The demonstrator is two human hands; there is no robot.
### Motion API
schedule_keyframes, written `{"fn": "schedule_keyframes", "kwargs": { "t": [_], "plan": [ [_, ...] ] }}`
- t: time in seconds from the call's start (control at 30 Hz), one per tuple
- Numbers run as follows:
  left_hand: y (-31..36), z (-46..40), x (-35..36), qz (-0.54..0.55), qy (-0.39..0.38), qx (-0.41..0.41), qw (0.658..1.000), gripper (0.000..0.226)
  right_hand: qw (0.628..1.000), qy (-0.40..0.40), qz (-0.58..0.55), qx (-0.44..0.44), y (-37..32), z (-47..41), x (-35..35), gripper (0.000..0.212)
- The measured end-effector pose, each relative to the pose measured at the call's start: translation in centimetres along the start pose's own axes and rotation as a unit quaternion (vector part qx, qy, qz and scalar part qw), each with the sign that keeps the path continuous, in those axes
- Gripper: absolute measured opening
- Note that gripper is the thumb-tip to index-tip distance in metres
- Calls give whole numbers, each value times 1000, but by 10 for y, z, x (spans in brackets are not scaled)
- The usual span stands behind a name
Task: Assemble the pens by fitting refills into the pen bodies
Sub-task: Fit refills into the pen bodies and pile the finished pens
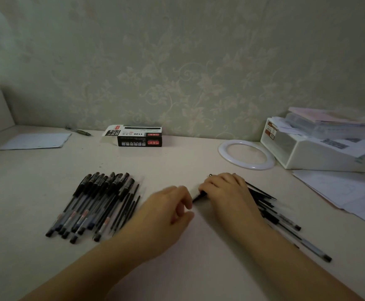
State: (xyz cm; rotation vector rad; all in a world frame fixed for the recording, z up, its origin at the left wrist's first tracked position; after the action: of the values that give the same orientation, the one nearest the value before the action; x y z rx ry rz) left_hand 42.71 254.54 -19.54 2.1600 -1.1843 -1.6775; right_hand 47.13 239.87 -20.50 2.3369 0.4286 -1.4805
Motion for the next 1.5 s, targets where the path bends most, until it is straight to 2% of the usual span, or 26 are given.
{"fn": "schedule_keyframes", "kwargs": {
  "t": [0.13, 0.27, 0.33, 0.4, 0.43, 0.57, 0.67, 0.73, 0.8, 0.87, 0.93, 1.03, 1.17, 1.23, 1.3, 1.5],
  "plan": [
    [-3, 0, 7, 26, -13, 0, 1000, 4, 999, 26, 21, 3, 0, 0, -7, 34],
    [-16, -1, 0, -14, 14, -32, 999, 9, 982, 189, -6, 13, -4, 3, -30, 37],
    [-26, -1, -6, -51, 31, -61, 996, 10, 963, 268, -36, 14, -9, 6, -41, 29],
    [-34, -1, -12, -95, 45, -94, 990, 9, 945, 311, -100, 1, -14, 10, -47, 15],
    [-39, -1, -16, -115, 53, -111, 986, 9, 940, 312, -137, -7, -16, 12, -49, 16],
    [-51, 1, -28, -178, 68, -166, 968, 14, 923, 263, -280, -29, -20, 13, -43, 11],
    [-50, 1, -31, -192, 65, -178, 963, 16, 897, 229, -378, 1, -19, 12, -35, 8],
    [-48, 1, -29, -190, 65, -174, 964, 17, 867, 176, -465, 44, -17, 12, -24, 12],
    [-44, 0, -26, -172, 74, -156, 970, 21, 822, 105, -550, 100, -15, 11, -12, 17],
    [-37, -1, -21, -148, 83, -116, 979, 29, 775, 49, -616, 129, -15, 10, -4, 13],
    [-27, -4, -14, -125, 91, -50, 987, 37, 752, 23, -646, 127, -16, 8, -2, 7],
    [-15, -10, -1, -82, 64, 24, 994, 29, 757, 3, -643, 118, -15, 5, 1, 12],
    [-15, -15, 13, -8, 13, 44, 999, 17, 776, 12, -612, 155, -6, 2, 8, 4],
    [-17, -16, 17, -25, 10, 53, 998, 11, 771, 14, -614, 168, -3, 2, 11, 10],
    [-19, -15, 19, -61, 7, 56, 997, 23, 770, 13, -618, 157, -4, 1, 10, 14],
    [-21, -13, 19, -136, 27, 41, 989, 36, 820, 17, -560, 120, -12, 3, 9, 25]
  ]
}}
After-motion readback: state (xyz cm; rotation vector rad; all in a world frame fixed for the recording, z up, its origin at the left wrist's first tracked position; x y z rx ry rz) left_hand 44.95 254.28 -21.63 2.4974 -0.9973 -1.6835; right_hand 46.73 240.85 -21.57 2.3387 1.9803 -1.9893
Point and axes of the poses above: each hand's wrist, its own z-axis away from the middle knuckle, its own x-axis out of the palm, y = z × x, the point moved 5 cm from there along -z, towards the middle knuckle, and after that the axes turned 4 degrees about z, right-handed, at the moved point
